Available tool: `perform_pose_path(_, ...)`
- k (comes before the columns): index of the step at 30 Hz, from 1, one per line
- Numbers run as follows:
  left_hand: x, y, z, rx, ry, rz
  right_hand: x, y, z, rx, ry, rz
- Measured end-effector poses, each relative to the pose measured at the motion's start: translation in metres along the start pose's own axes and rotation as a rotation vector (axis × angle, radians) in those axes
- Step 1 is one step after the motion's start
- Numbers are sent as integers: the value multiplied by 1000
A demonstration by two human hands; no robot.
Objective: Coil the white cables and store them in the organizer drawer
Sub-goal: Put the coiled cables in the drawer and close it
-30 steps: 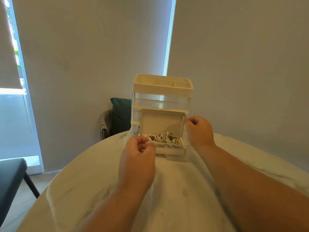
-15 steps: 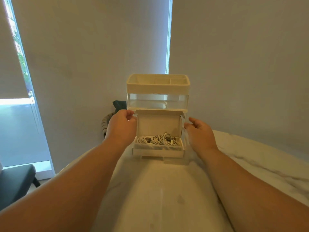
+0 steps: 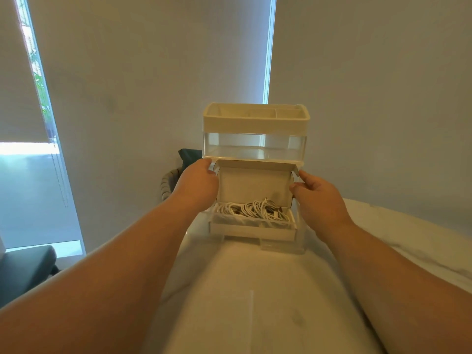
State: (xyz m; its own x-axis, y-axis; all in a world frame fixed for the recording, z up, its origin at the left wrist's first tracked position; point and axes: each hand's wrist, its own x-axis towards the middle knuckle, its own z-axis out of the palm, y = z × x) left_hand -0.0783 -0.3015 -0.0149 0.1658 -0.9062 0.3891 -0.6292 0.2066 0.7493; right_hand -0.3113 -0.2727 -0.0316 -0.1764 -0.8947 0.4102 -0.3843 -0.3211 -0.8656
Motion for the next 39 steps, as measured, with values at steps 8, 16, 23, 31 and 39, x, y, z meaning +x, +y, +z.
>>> perform_pose_path(8,0,0,-1,-156,6,26,10,10,-1,39,-1,2)
perform_pose_path(16,-6,11,-15,21,-67,32,5,7,-10,-24,-53,-110)
perform_pose_path(23,-6,21,-24,153,-209,55,1,6,-12,5,-125,-146)
perform_pose_path(31,-12,33,-35,283,-343,47,5,4,-19,-15,-191,-123)
perform_pose_path(39,-11,30,-36,244,-381,9,8,-4,-28,-238,-262,-139)
